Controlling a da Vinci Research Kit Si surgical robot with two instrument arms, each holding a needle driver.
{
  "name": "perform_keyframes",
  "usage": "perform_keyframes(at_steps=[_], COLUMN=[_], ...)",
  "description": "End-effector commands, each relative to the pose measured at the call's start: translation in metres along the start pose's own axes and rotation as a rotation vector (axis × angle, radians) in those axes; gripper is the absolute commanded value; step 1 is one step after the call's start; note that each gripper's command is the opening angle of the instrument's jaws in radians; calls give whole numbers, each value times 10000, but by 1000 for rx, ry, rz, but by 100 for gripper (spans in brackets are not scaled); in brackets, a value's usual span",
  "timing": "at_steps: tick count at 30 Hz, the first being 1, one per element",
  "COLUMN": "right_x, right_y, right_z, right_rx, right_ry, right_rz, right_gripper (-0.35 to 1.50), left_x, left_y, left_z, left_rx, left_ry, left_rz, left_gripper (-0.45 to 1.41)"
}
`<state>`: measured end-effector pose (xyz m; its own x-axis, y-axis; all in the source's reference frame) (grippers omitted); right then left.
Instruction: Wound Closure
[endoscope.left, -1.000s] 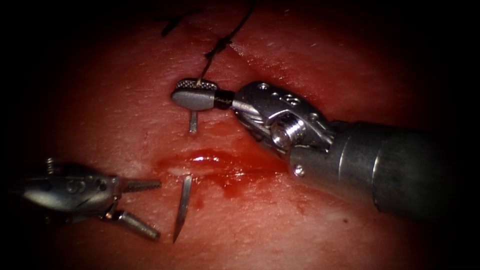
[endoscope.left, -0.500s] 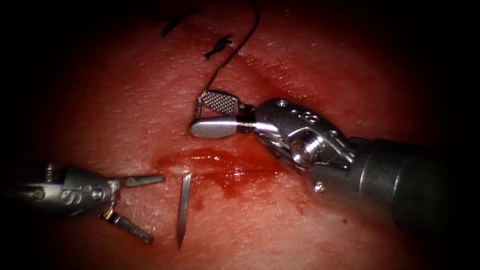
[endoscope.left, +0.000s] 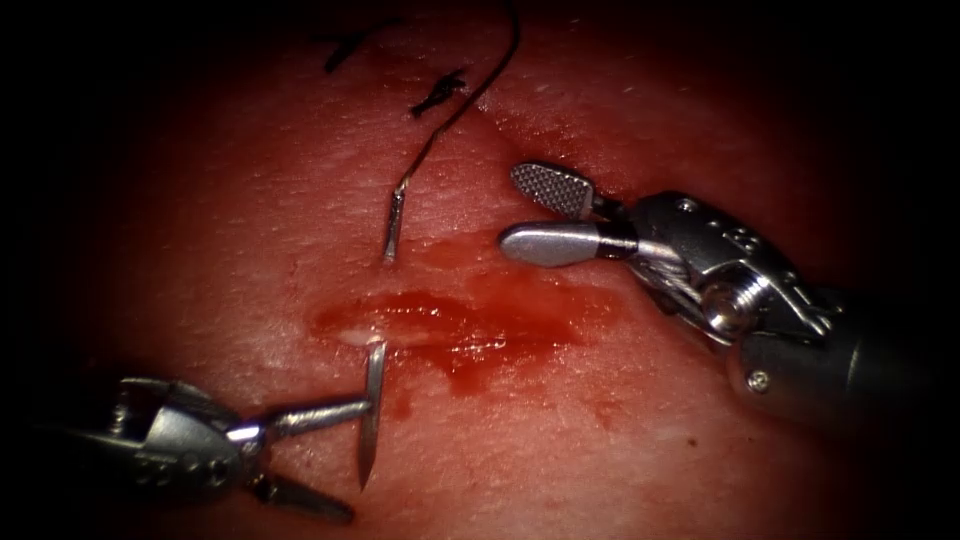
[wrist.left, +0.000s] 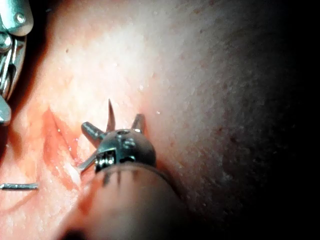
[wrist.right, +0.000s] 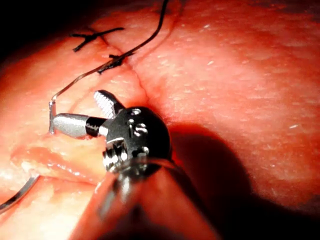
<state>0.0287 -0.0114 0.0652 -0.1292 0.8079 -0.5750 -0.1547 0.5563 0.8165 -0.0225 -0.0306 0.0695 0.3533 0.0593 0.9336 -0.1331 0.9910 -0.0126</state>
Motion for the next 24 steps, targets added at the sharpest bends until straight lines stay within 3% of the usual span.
perform_keyframes(at_steps=[1,12,14,15,16,18,24], right_x=[-3,-12,-12,-12,-11,-12,-12], right_y=[5,-4,-3,-3,-3,-3,-3], right_z=[9,13,13,13,13,13,12], right_rx=[0,-2,-3,-3,-3,-3,-9], right_ry=[1,14,14,14,17,17,24], right_rz=[-4,-13,-13,-13,-13,-13,-13], right_gripper=[56,34,27,27,26,22,14], left_x=[3,44,48,48,50,49,35], left_y=[4,26,28,28,28,28,26], left_z=[9,22,20,20,15,9,1], left_rx=[-8,-66,-78,-78,-87,-96,-48], left_ry=[5,22,35,35,45,40,-18], left_rz=[-5,11,18,18,1,-44,-146], left_gripper=[52,47,31,31,-6,-45,-45])
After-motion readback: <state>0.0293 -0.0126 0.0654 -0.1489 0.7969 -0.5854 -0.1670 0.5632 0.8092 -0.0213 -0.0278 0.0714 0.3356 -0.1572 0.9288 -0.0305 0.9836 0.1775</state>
